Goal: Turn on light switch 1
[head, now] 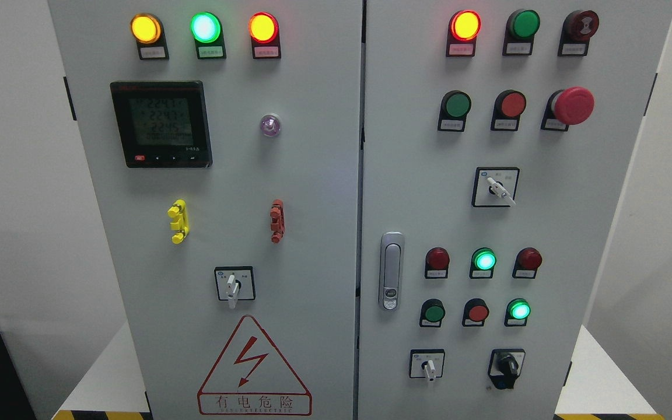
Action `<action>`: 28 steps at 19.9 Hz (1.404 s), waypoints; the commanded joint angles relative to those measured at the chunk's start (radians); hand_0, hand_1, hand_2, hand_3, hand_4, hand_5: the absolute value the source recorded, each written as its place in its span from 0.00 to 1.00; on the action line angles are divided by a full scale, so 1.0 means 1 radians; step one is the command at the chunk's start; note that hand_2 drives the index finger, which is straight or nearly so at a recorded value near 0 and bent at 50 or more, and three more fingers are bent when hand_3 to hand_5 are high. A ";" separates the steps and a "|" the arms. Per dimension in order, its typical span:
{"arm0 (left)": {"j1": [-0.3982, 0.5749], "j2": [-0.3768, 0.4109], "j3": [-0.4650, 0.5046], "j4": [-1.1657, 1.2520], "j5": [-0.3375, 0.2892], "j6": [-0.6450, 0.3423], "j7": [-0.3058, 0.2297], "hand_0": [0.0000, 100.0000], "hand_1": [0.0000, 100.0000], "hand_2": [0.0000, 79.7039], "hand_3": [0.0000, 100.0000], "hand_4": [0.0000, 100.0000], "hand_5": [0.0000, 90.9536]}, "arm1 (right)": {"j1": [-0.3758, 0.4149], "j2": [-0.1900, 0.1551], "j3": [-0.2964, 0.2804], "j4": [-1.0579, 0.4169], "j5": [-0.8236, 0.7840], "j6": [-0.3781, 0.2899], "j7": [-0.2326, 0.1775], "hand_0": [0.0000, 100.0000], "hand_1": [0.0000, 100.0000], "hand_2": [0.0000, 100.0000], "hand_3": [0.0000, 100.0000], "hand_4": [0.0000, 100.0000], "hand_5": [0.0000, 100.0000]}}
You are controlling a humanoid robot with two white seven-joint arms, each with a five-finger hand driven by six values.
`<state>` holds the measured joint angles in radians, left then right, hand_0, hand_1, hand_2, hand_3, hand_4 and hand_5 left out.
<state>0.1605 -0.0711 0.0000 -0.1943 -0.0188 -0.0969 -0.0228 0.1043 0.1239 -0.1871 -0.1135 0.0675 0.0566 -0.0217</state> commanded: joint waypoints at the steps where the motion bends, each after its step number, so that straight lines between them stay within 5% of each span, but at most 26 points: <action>1: 0.045 0.011 -0.020 -0.236 -0.056 -0.003 0.020 0.25 0.00 0.00 0.06 0.10 0.00 | 0.000 -0.001 0.000 0.000 0.000 0.000 0.000 0.00 0.00 0.00 0.00 0.00 0.00; 14: 0.119 0.039 0.031 -0.793 -0.061 -0.027 0.038 0.27 0.04 0.01 0.20 0.24 0.00 | 0.000 0.000 0.000 0.000 0.000 0.000 0.000 0.00 0.00 0.00 0.00 0.00 0.00; 23: 0.122 0.042 0.083 -1.121 -0.095 -0.138 0.038 0.31 0.11 0.17 0.41 0.47 0.00 | 0.000 0.000 -0.002 0.000 0.000 0.000 0.000 0.00 0.00 0.00 0.00 0.00 0.00; 28: 0.128 0.044 0.081 -1.333 -0.092 -0.138 0.035 0.34 0.16 0.27 0.50 0.57 0.13 | 0.000 -0.001 0.000 0.000 0.000 0.000 0.000 0.00 0.00 0.00 0.00 0.00 0.00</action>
<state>0.2804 -0.0139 0.0512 -1.1019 -0.1089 -0.2316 0.0190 0.1043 0.1239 -0.1876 -0.1135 0.0675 0.0566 -0.0217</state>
